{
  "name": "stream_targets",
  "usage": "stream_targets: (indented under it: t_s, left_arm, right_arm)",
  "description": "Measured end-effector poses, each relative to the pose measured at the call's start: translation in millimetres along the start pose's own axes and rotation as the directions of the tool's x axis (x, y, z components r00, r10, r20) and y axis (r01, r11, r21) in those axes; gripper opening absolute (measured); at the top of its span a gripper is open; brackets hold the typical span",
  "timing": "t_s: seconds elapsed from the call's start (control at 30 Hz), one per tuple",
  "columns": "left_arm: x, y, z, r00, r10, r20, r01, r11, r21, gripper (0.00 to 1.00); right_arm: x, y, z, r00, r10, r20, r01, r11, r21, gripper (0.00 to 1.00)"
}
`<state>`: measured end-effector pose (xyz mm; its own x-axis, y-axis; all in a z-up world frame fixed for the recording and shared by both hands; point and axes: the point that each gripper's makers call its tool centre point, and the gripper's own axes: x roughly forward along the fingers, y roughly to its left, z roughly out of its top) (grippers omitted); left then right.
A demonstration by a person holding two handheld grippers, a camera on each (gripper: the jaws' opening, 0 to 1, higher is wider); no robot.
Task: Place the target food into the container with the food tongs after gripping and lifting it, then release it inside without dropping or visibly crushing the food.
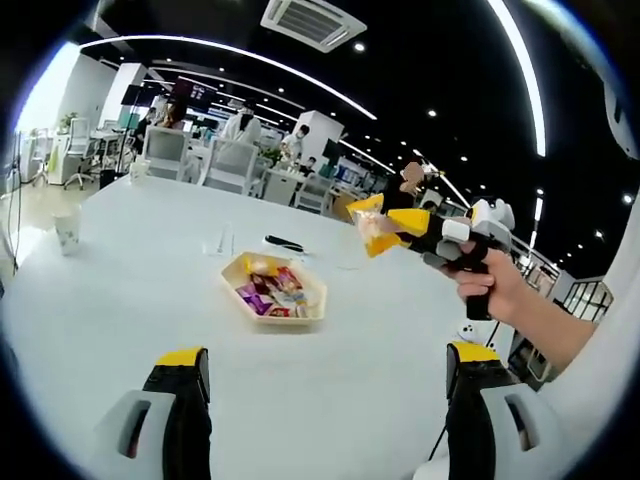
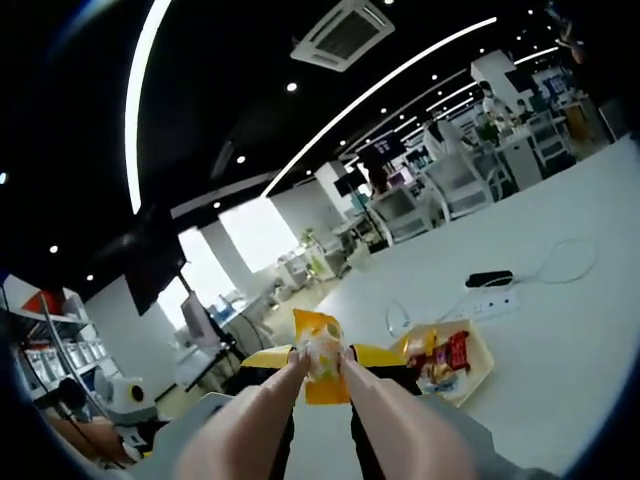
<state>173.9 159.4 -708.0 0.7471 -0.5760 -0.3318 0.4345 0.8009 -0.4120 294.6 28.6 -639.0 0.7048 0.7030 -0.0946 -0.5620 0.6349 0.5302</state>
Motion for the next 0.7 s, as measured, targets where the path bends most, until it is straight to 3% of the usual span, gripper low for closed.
stream_targets:
  t_s: [0.3, 0.7]
  left_arm:
    - [4.6, 2.3, 5.5, 1.0, -0.001, 0.01, 0.001, 1.0, -0.003, 0.99]
    - [-1.4, 2.7, -1.0, 1.0, 0.004, 0.001, -0.004, 1.0, -0.001, 0.99]
  right_arm:
    - [11.2, -2.6, -2.7, 1.0, -0.016, -0.014, 0.016, 0.999, -0.037, 0.2]
    - [17.6, -19.9, -2.2, 0.997, -0.074, -0.018, 0.073, 0.996, -0.048, 0.2]
